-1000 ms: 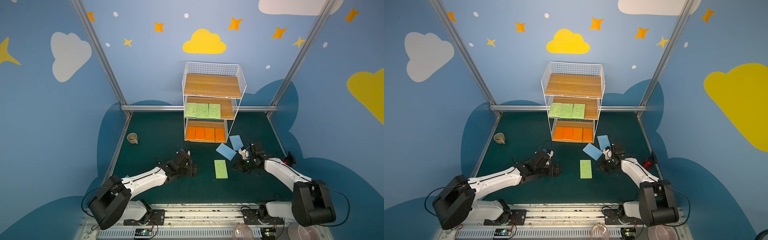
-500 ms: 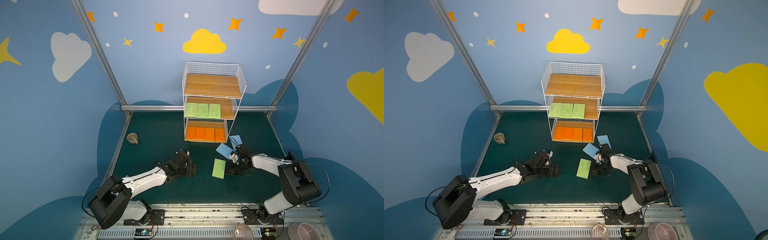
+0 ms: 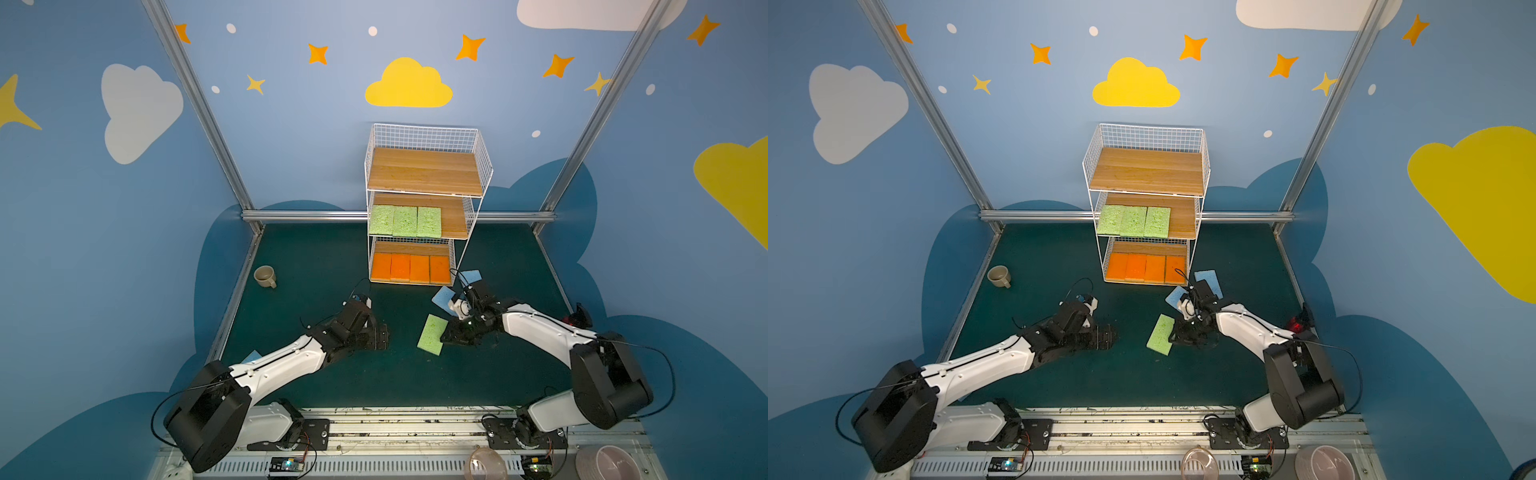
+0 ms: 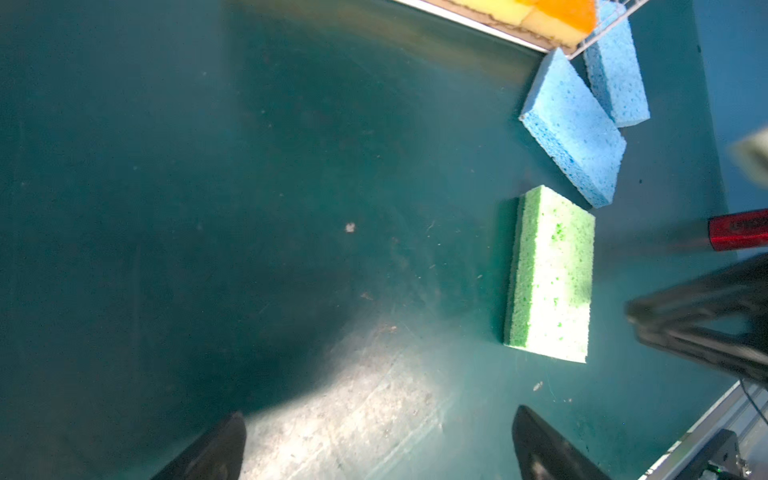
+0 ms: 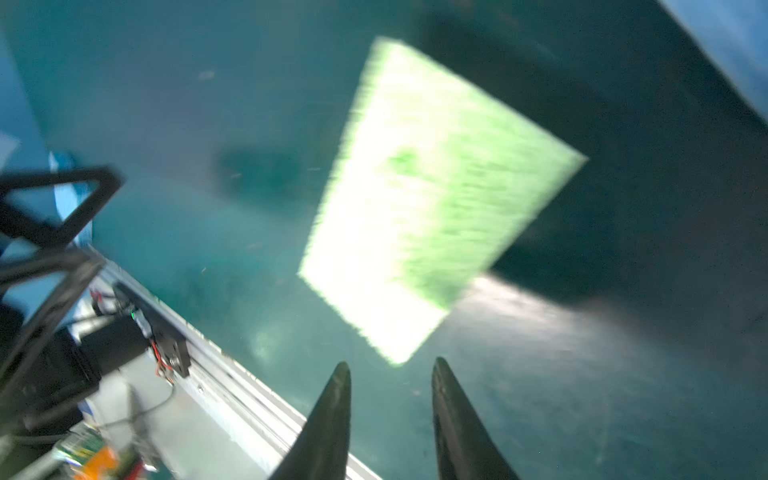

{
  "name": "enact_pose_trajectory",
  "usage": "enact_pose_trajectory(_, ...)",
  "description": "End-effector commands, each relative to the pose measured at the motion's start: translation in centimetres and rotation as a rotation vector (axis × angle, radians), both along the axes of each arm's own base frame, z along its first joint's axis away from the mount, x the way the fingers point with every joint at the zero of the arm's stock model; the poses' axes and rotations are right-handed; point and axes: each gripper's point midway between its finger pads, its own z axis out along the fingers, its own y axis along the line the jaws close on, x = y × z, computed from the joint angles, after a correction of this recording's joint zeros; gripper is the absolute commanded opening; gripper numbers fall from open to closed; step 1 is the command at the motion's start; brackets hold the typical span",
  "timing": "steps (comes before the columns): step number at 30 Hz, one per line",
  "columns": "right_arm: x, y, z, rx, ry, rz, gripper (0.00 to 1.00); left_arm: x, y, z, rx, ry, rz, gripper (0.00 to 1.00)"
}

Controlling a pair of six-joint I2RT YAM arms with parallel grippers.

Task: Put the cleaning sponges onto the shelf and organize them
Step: 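Lower the right gripper over the green sponge and grasp its edge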

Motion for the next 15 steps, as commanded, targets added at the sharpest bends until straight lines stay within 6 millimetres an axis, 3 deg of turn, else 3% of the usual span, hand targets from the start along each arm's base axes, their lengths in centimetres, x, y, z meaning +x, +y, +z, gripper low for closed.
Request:
enact_pose_trajectory(1,-2.1,-0.2,0.7,-0.166,-0.053,0.176,0.43,-0.1,0.2,-0.3,0.002,0.013,-0.008,1.00)
enact_pose_trajectory(9,-2.3,0.7,-1.3,-0.483,-0.123,0.417,0.51,-0.3,0.9,-0.5,0.010,0.021,0.007,1.00)
enact_pose_trajectory(15,-1.9,0.9,-3.5,-0.582,-0.120,0.481,0.53,-1.0,1.6,-1.3,0.020,0.035,0.021,1.00)
